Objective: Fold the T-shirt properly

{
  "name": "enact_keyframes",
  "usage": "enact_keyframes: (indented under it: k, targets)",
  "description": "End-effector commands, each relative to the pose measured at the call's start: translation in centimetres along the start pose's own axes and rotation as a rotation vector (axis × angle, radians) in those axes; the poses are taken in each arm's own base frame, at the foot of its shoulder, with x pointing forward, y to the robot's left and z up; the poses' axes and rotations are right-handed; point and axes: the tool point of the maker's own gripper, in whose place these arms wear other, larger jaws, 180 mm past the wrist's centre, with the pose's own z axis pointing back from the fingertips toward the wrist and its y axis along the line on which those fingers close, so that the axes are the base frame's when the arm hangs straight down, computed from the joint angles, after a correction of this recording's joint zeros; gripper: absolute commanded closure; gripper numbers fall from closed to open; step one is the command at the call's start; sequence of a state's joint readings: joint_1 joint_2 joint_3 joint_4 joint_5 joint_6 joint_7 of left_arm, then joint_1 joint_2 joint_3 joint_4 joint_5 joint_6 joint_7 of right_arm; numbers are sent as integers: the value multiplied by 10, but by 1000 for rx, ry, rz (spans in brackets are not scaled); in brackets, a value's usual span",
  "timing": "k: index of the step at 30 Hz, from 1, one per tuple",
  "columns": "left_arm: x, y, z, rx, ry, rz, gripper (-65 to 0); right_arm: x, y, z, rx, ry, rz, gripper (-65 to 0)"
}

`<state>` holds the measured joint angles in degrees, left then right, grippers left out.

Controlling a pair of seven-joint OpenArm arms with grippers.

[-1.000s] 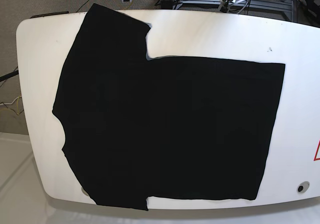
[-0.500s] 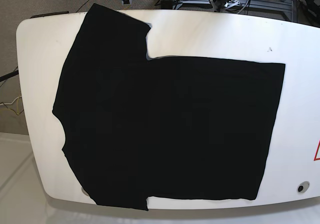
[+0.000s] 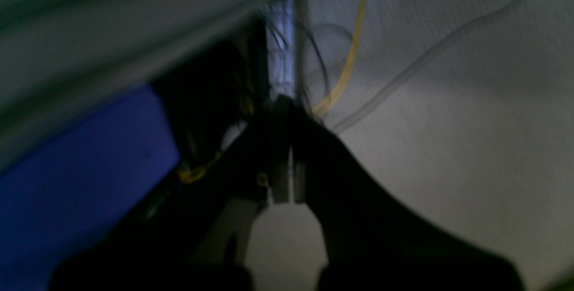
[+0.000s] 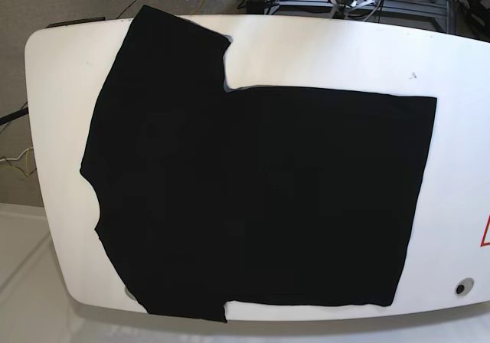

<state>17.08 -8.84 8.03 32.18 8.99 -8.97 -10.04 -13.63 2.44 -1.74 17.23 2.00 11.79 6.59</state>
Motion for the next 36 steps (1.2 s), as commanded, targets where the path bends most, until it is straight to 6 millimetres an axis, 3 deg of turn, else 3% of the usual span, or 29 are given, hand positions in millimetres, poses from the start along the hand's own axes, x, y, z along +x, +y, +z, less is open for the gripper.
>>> enact_keyframes:
  k: [1, 9, 19, 23, 29, 36]
  targets:
    - [-19, 9, 11, 18, 39, -19, 0, -19, -18, 8, -34, 30, 5, 0]
    - [-37, 2, 28, 14, 33, -45, 0, -42, -32, 22, -54, 36, 19, 0]
    - [-47, -3, 32, 6, 35, -45, 0, -44, -30, 21, -54, 34, 14, 0]
    - [-46, -6, 30, 7, 32, -23, 0, -43, -29, 20, -55, 38, 14, 0]
    - [-45, -13, 43, 8, -13, 6, 0, -43, -31, 29, -56, 5, 28, 0]
    - [-20, -12, 65, 21, -118, 54, -4, -41, -32, 50, -44, -54, 61, 0]
